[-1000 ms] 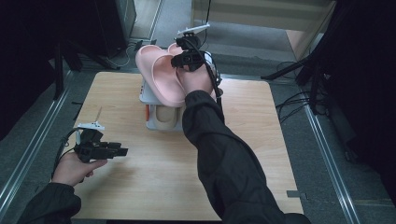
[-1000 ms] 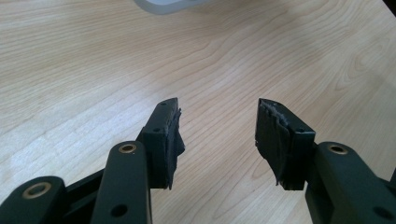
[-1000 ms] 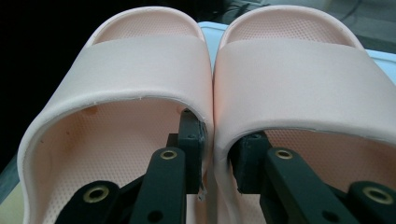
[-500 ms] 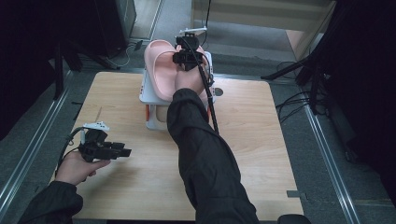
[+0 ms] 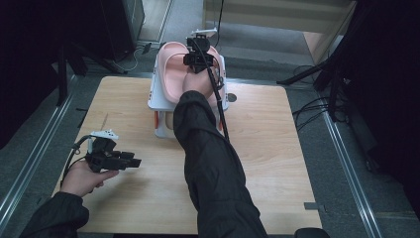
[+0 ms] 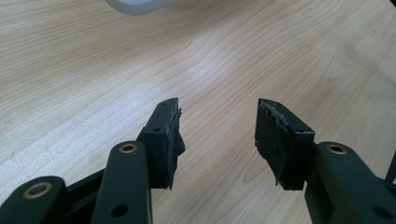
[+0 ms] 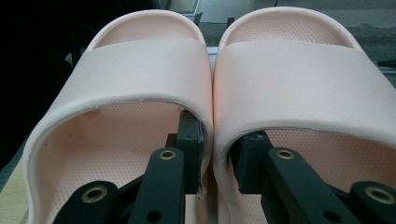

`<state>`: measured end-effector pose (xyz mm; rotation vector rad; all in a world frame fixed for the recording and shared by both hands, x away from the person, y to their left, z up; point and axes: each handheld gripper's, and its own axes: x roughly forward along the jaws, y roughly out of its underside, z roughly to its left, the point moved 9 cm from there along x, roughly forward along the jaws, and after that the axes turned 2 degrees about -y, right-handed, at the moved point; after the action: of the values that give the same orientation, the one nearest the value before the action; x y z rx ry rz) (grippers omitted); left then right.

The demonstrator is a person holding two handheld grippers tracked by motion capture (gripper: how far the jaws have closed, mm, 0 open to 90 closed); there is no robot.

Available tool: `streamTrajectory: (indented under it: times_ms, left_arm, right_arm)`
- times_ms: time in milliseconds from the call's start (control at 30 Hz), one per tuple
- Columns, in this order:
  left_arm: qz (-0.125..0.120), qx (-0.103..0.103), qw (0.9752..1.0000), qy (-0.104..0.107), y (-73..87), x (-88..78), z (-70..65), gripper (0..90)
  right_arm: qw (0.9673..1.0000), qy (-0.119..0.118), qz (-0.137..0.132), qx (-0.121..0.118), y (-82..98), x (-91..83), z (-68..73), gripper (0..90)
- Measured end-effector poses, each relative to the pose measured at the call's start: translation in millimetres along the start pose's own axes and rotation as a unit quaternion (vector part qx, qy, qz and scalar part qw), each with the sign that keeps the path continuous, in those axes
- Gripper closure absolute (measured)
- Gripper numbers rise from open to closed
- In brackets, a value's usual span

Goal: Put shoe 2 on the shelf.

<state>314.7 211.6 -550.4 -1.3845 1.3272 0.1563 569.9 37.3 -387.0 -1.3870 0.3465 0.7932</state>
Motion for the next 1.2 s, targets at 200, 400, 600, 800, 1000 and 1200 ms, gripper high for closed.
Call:
streamTrajectory:
  times_ms: [200, 400, 600, 800, 1000, 1200]
  left_arm:
    - [-0.003, -0.003, 1.0, 0.001, -0.6, -0.5, 0.6, 49.7]
    - [-0.002, -0.004, 1.0, 0.001, -0.7, -0.5, 1.0, 49.8]
    - [-0.001, -0.002, 1.0, 0.001, -0.7, 0.1, 0.5, 49.8]
    - [-0.004, -0.003, 1.0, -0.002, -1.2, -1.7, 1.6, 49.7]
    - [-0.003, -0.005, 1.0, -0.004, -1.1, -2.1, 2.6, 49.7]
    - [-0.001, -0.007, 1.0, -0.004, -0.9, -2.1, 4.0, 49.7]
  right_arm:
    - [0.9999, 0.01, -0.005, 0.004, -2.2, 4.5, 0.7, 75.8]
    - [0.9999, 0.013, -0.006, 0.006, -2.0, 6.7, -1.5, 75.1]
    - [1.0, 0.005, -0.006, 0.005, -1.4, 6.1, 0.0, 69.2]
    - [1.0, -0.003, -0.005, -0.005, -0.8, 4.9, 2.4, 62.7]
    - [0.9999, -0.01, -0.003, -0.008, 1.1, 3.7, 3.2, 59.7]
    - [0.9997, -0.026, -0.002, 0.001, 1.5, -4.4, 2.5, 58.8]
